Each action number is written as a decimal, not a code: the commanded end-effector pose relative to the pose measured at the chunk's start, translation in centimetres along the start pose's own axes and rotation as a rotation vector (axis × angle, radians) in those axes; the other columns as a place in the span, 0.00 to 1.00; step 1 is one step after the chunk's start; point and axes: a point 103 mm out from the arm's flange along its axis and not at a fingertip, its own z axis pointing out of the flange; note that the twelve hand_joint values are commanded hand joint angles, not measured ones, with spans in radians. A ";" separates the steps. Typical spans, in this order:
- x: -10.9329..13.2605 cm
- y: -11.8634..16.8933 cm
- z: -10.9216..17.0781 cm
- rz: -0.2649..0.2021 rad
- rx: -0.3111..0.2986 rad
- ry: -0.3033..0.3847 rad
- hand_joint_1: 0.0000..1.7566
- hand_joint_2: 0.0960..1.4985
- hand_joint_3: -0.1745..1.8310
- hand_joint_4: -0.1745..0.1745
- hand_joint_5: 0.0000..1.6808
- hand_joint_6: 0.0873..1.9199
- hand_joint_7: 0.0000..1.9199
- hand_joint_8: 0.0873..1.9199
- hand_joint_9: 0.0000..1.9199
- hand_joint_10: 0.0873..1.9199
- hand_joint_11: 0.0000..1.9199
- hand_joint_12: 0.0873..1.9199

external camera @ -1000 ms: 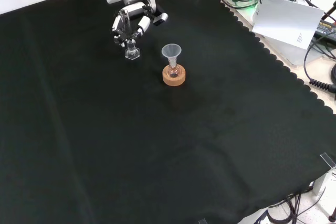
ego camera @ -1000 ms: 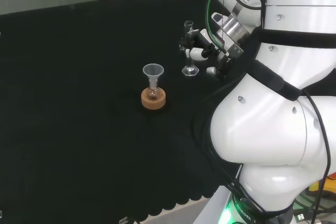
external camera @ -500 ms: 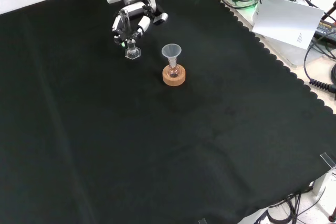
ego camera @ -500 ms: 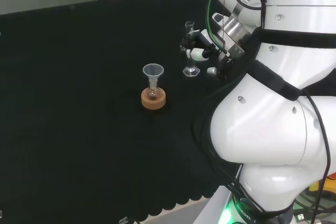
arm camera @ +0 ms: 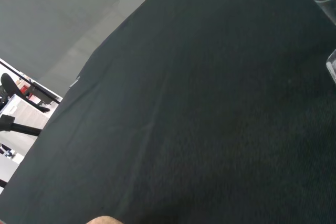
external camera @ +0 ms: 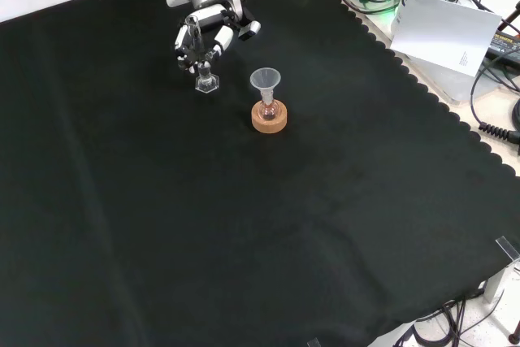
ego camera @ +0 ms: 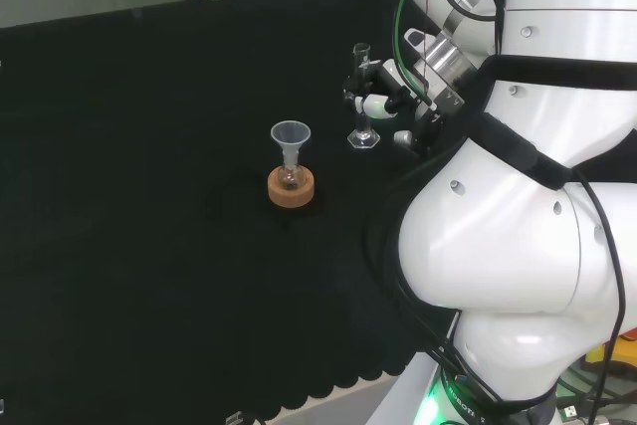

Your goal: Pick up the graduated cylinder.

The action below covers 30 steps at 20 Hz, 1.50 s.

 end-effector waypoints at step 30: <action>-1.1 -0.8 0.4 -0.037 0.001 0.090 0.59 0.68 0.00 0.38 0.39 0.36 0.33 0.29 0.50 0.11 0.37 0.57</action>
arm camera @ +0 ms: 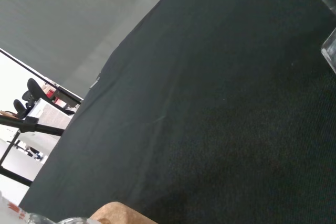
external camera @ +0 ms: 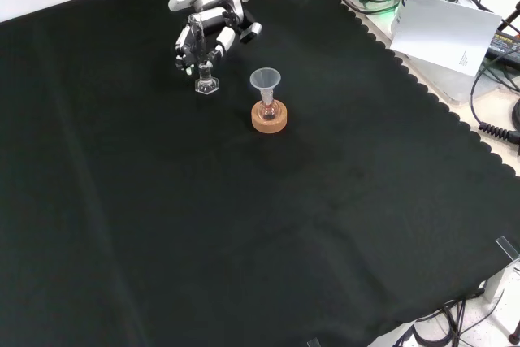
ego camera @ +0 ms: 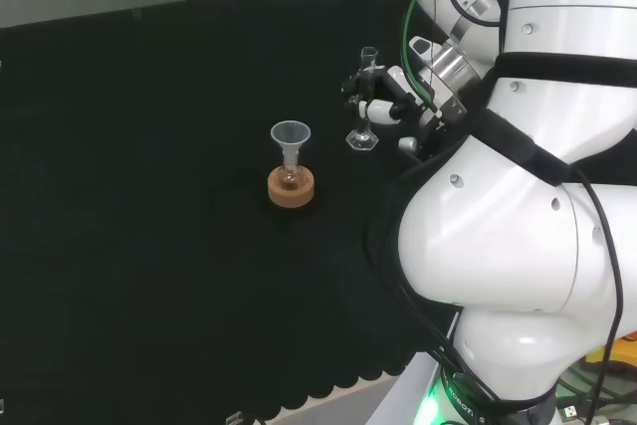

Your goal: Pick up the graduated cylinder.

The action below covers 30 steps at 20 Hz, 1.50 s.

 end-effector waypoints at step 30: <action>-0.4 -0.3 -0.6 -0.025 -0.082 0.189 0.57 0.65 0.00 0.35 0.33 0.33 0.32 0.30 0.47 0.14 0.34 0.59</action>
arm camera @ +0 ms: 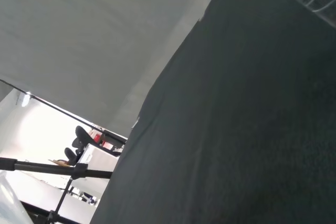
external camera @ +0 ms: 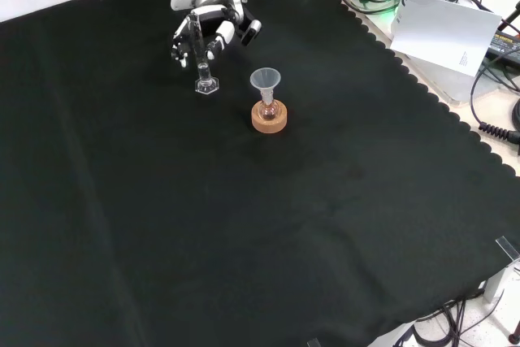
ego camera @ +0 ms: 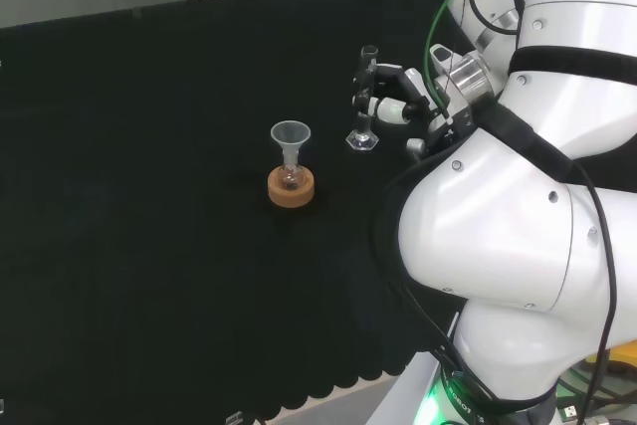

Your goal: Pick up the graduated cylinder.

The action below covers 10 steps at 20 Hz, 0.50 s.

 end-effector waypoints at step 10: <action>0.2 0.1 0.4 -0.006 -0.013 -0.002 0.62 0.79 0.00 0.41 0.42 0.33 0.35 0.31 0.51 0.14 0.41 0.54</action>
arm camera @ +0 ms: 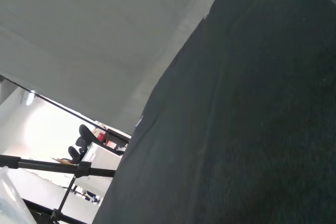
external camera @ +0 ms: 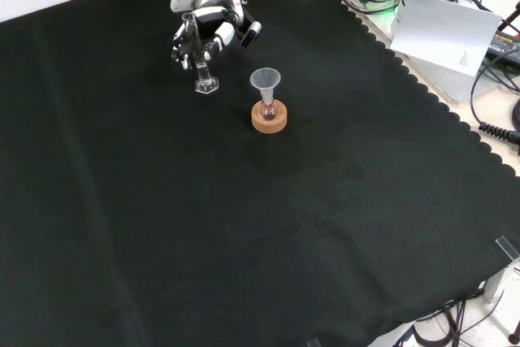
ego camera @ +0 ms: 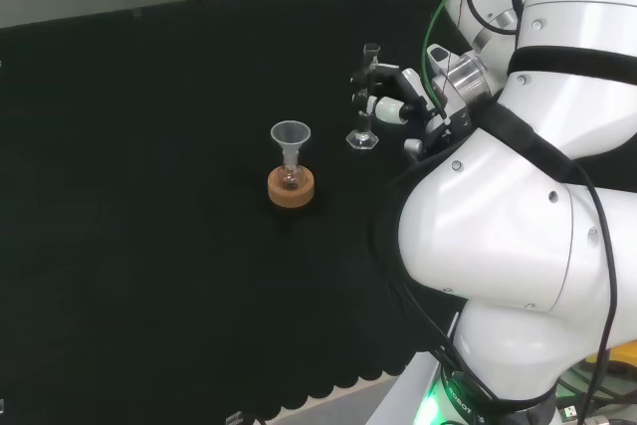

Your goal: Pick up the graduated cylinder.

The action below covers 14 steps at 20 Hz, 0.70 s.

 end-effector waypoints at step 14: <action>2.4 0.5 -2.0 -0.010 0.070 -0.335 0.69 0.91 0.00 0.35 0.45 0.39 0.41 0.38 0.60 0.12 0.54 0.46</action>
